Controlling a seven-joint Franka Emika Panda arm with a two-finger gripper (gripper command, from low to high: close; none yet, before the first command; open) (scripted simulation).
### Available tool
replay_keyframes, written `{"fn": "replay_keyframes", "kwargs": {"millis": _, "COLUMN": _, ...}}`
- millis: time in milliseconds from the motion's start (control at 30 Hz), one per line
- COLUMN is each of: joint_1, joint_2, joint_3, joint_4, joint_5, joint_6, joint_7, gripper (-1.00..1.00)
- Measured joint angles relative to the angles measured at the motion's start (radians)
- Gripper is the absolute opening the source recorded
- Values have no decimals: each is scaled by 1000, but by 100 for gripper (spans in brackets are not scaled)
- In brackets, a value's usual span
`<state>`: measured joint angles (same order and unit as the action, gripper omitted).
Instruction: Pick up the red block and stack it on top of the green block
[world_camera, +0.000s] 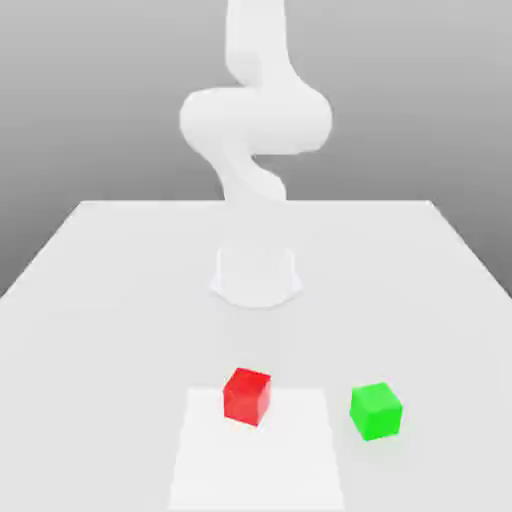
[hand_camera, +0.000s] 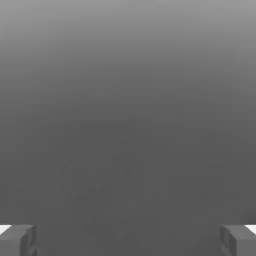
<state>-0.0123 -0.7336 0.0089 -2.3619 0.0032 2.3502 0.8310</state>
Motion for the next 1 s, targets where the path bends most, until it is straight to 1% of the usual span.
{"fn": "replay_keyframes", "kwargs": {"millis": 400, "joint_1": -64, "joint_2": 393, "joint_3": 50, "joint_4": -348, "joint_5": 14, "joint_6": 287, "joint_7": 184, "gripper": 0}}
{"fn": "replay_keyframes", "kwargs": {"millis": 567, "joint_1": -85, "joint_2": 608, "joint_3": 62, "joint_4": -503, "joint_5": 14, "joint_6": 441, "joint_7": 277, "gripper": 0}}
{"fn": "replay_keyframes", "kwargs": {"millis": 633, "joint_1": -87, "joint_2": 710, "joint_3": 57, "joint_4": -520, "joint_5": 2, "joint_6": 521, "joint_7": 302, "gripper": 0}}
{"fn": "replay_keyframes", "kwargs": {"millis": 800, "joint_1": -58, "joint_2": 901, "joint_3": 18, "joint_4": -503, "joint_5": -39, "joint_6": 682, "joint_7": 336, "gripper": 0}}
{"fn": "replay_keyframes", "kwargs": {"millis": 833, "joint_1": -53, "joint_2": 924, "joint_3": 12, "joint_4": -500, "joint_5": -43, "joint_6": 702, "joint_7": 340, "gripper": -100}}
{"fn": "replay_keyframes", "kwargs": {"millis": 1000, "joint_1": -54, "joint_2": 924, "joint_3": 12, "joint_4": -500, "joint_5": -46, "joint_6": 703, "joint_7": 342, "gripper": -100}}
